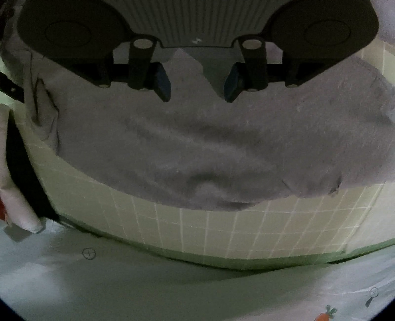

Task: Fold clothes

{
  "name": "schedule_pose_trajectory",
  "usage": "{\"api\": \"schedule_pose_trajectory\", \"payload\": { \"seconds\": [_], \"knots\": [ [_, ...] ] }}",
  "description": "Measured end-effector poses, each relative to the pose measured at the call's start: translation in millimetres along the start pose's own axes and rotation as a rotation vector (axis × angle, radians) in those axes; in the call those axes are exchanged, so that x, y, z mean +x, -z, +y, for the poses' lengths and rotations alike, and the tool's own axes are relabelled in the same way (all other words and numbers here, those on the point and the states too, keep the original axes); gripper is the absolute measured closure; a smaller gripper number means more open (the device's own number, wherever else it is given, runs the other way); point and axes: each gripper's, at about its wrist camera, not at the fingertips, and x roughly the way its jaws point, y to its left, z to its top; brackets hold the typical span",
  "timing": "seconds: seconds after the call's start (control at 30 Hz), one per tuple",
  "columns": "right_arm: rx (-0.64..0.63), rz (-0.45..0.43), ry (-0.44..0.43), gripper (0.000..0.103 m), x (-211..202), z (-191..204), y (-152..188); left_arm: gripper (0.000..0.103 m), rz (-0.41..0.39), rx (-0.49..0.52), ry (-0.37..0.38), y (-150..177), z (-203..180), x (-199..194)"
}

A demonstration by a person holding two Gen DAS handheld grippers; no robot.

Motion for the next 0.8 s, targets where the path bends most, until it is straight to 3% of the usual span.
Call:
{"api": "schedule_pose_trajectory", "payload": {
  "seconds": [0.03,0.07,0.17,0.23,0.33,0.37,0.47,0.5,0.57,0.63,0.67,0.73,0.77,0.8],
  "knots": [
    [-0.033,-0.020,0.022,0.057,1,1,-2,0.050,0.000,0.004,-0.002,1,1,-1],
    [-0.045,-0.031,0.038,0.083,1,1,-4,0.050,-0.002,0.013,-0.005,2,0,-1],
    [-0.061,-0.111,0.206,0.103,-2,-4,-14,0.045,-0.007,0.050,-0.011,4,-5,2],
    [-0.073,-0.162,0.330,0.103,-4,-10,-21,0.038,-0.012,0.072,-0.012,5,-9,5],
    [-0.025,-0.150,0.283,0.102,-5,-16,-23,0.032,-0.017,0.118,-0.027,8,-17,8],
    [-0.022,-0.147,0.257,0.094,-6,-16,-21,0.032,-0.019,0.135,-0.033,10,-19,8],
    [0.013,-0.134,0.122,0.053,-11,-14,-15,0.028,-0.024,0.170,-0.048,14,-25,9],
    [0.033,-0.123,0.077,0.045,-10,-15,-13,0.026,-0.026,0.177,-0.050,15,-27,9],
    [0.070,-0.097,-0.008,0.039,-8,-15,-11,0.022,-0.026,0.189,-0.056,16,-30,11],
    [0.012,-0.065,0.010,0.040,2,-10,-11,0.019,-0.025,0.206,-0.066,17,-33,13],
    [-0.027,-0.055,0.028,0.057,6,-7,-11,0.019,-0.024,0.217,-0.072,18,-35,13],
    [-0.070,-0.067,0.066,0.072,12,-4,-16,0.018,-0.025,0.231,-0.079,20,-38,14],
    [-0.077,-0.084,0.091,0.088,13,-2,-20,0.017,-0.027,0.232,-0.077,21,-38,14],
    [-0.073,-0.104,0.152,0.088,10,6,-20,0.017,-0.028,0.234,-0.075,21,-38,14]
  ]
}}
